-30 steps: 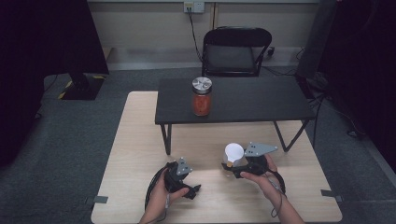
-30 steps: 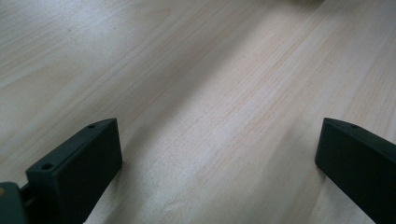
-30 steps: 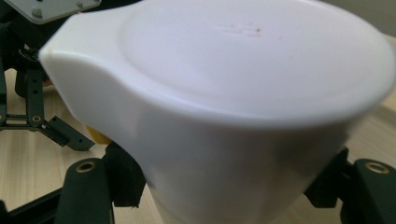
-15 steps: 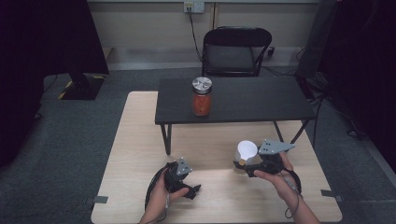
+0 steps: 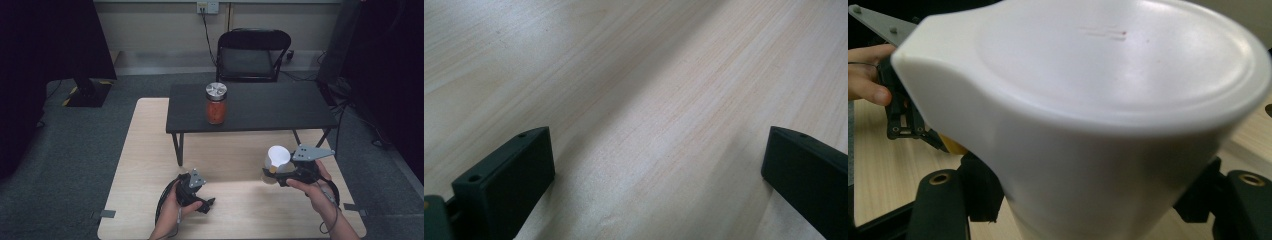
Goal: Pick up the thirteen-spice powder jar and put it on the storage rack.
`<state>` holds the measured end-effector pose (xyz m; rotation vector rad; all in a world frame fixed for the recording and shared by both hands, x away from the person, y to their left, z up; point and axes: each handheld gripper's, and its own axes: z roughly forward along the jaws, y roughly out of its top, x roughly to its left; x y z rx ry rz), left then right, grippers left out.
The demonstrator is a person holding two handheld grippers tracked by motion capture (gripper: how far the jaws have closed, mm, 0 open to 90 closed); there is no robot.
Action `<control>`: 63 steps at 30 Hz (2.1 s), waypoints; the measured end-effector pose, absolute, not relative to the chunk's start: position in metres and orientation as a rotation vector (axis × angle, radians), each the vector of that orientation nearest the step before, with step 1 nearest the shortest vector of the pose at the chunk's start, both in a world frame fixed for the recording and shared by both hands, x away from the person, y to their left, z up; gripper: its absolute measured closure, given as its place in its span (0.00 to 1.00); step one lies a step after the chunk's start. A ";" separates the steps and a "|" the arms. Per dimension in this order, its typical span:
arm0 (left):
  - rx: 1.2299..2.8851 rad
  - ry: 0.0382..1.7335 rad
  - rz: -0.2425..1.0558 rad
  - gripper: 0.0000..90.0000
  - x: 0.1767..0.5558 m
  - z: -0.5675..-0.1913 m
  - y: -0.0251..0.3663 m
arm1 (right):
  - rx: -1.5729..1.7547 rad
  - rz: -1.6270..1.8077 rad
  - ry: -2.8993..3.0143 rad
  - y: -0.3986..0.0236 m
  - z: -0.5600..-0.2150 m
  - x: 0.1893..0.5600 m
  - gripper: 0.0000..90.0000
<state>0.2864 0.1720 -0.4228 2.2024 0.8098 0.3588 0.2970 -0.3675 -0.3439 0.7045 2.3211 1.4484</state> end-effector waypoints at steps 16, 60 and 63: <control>2.203 0.810 0.359 0.00 0.286 -0.423 0.172 | 0.739 1.471 2.296 -0.382 -0.305 0.295 0.34; 2.204 0.807 0.362 0.00 0.286 -0.423 0.172 | 0.750 1.476 2.232 -0.370 -0.215 0.306 0.34; 2.201 0.809 0.361 0.00 0.286 -0.423 0.172 | 0.760 1.464 2.219 -0.367 -0.211 0.308 0.34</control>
